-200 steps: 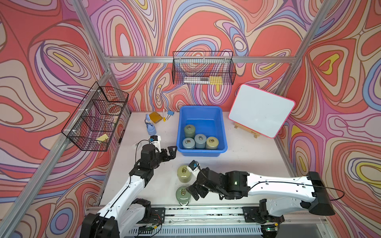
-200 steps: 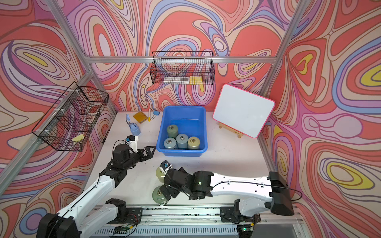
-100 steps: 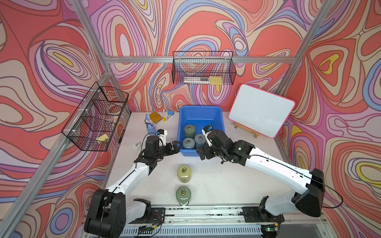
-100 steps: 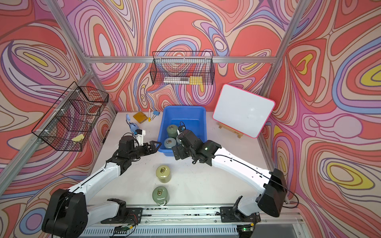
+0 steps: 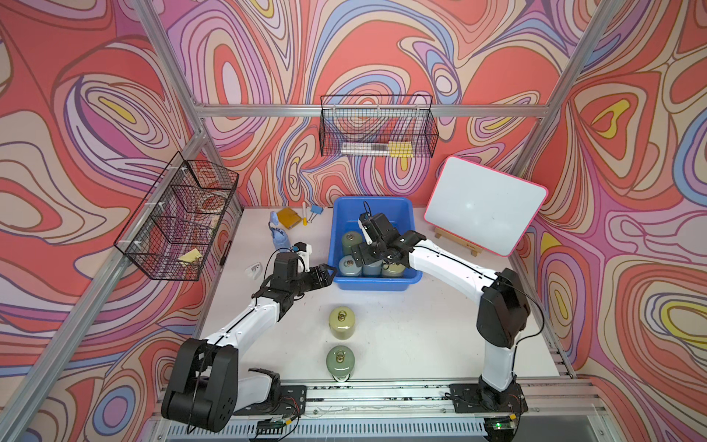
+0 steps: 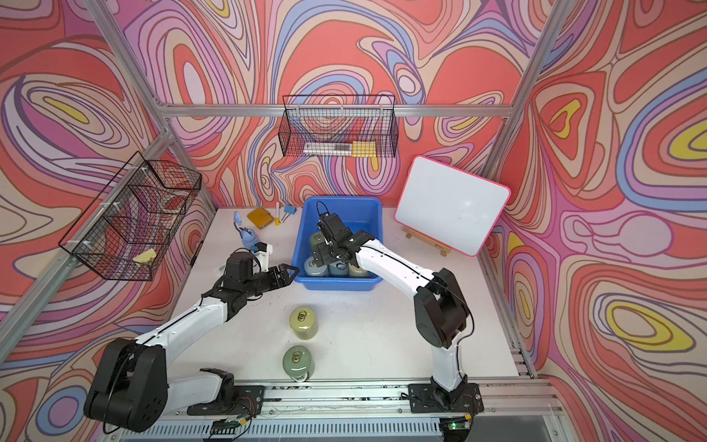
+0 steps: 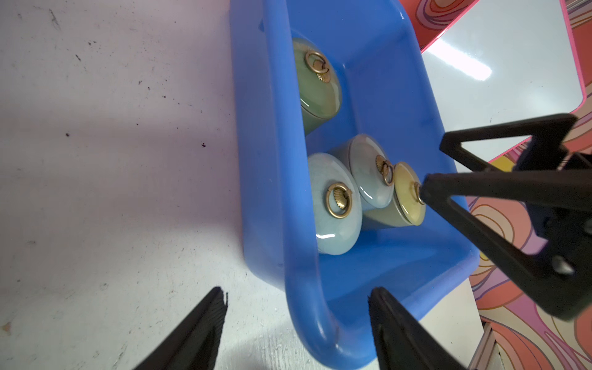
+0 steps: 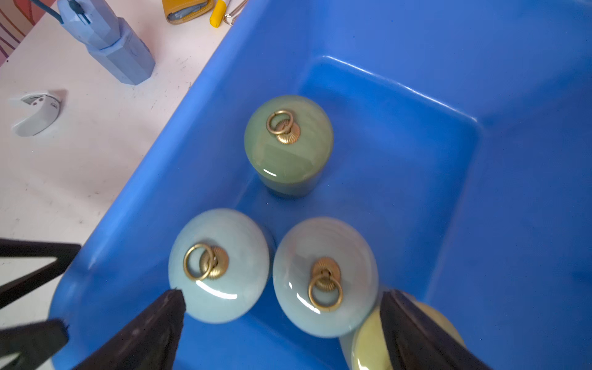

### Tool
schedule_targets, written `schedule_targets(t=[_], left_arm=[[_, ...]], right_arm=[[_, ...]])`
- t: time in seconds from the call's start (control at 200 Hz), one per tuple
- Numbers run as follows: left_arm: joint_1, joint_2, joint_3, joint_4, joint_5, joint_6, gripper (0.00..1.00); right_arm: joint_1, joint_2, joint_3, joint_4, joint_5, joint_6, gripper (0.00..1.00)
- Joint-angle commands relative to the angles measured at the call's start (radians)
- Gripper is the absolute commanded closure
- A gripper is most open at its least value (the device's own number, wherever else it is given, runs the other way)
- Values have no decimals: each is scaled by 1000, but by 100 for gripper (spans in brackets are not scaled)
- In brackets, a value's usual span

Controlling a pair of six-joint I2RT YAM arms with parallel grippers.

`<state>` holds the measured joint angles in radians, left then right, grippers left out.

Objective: Take the tea canister out of the basket
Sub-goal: Pick up the tea canister from the basket.

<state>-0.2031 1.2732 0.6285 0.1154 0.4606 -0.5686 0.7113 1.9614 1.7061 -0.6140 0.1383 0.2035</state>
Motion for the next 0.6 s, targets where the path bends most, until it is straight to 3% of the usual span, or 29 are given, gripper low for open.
schedule_targets(t=[0.0, 0.3, 0.596], left_arm=[[4, -3, 24, -23, -23, 31, 29], [4, 26, 27, -13, 2, 35, 40], [4, 38, 28, -7, 1, 34, 44]], right_arm=[[-21, 72, 78, 2, 4, -34, 2], [-45, 230, 232, 1, -28, -76, 2], [-58, 321, 313, 29, -49, -77, 2]])
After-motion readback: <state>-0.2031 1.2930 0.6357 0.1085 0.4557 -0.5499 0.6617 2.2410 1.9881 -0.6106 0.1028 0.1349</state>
